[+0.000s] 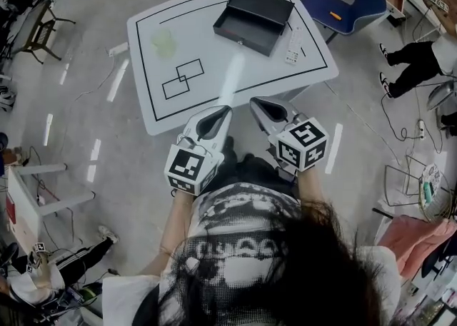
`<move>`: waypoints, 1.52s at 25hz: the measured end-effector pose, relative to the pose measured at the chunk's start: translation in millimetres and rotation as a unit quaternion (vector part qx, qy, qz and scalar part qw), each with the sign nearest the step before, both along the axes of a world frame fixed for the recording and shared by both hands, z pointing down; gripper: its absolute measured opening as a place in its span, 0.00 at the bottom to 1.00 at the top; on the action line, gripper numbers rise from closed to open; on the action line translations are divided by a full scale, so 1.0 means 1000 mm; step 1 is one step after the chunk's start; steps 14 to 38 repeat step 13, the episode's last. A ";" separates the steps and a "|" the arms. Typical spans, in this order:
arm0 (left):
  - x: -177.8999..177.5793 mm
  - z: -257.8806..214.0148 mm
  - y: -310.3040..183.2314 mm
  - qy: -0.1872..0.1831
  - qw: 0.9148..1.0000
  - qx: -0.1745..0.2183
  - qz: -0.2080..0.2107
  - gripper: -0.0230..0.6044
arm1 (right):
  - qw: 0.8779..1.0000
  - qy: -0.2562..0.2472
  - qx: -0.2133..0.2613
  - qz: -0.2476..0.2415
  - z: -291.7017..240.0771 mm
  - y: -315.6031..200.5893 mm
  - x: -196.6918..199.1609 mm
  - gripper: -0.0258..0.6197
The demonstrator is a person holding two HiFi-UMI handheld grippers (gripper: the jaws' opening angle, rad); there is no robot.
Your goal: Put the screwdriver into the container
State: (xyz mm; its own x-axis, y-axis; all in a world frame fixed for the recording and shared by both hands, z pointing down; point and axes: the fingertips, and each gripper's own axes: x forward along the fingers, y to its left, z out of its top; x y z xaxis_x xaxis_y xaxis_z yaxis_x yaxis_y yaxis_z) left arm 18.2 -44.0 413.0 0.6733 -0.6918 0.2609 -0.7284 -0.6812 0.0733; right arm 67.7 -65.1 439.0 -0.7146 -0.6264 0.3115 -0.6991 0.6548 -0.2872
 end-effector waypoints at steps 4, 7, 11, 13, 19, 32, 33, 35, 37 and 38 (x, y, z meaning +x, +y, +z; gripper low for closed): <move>0.008 -0.001 0.009 -0.003 1.000 0.001 -0.006 0.04 | 1.000 -0.002 0.002 -0.008 0.000 0.008 0.006 0.04; 0.014 0.001 0.014 -0.005 1.000 0.002 -0.010 0.04 | 1.000 -0.004 0.002 -0.012 0.001 0.012 0.011 0.04; 0.021 0.004 0.021 -0.007 1.000 0.001 -0.016 0.04 | 1.000 -0.003 0.002 -0.018 0.005 0.019 0.020 0.04; 0.025 0.006 0.025 -0.007 1.000 0.001 -0.020 0.04 | 1.000 -0.003 0.001 -0.021 0.006 0.023 0.024 0.04; 0.025 0.006 0.025 -0.007 1.000 0.001 -0.020 0.04 | 1.000 -0.003 0.001 -0.021 0.006 0.023 0.024 0.04; 0.025 0.006 0.025 -0.007 1.000 0.001 -0.020 0.04 | 1.000 -0.003 0.001 -0.021 0.006 0.023 0.024 0.04; 0.025 0.006 0.025 -0.007 1.000 0.001 -0.020 0.04 | 1.000 -0.003 0.001 -0.021 0.006 0.023 0.024 0.04; 0.025 0.006 0.025 -0.007 1.000 0.001 -0.020 0.04 | 1.000 -0.003 0.001 -0.021 0.006 0.023 0.024 0.04; 0.025 0.006 0.025 -0.007 1.000 0.001 -0.020 0.04 | 1.000 -0.003 0.001 -0.021 0.006 0.023 0.024 0.04; 0.025 0.006 0.025 -0.007 1.000 0.001 -0.020 0.04 | 1.000 -0.003 0.001 -0.021 0.006 0.023 0.024 0.04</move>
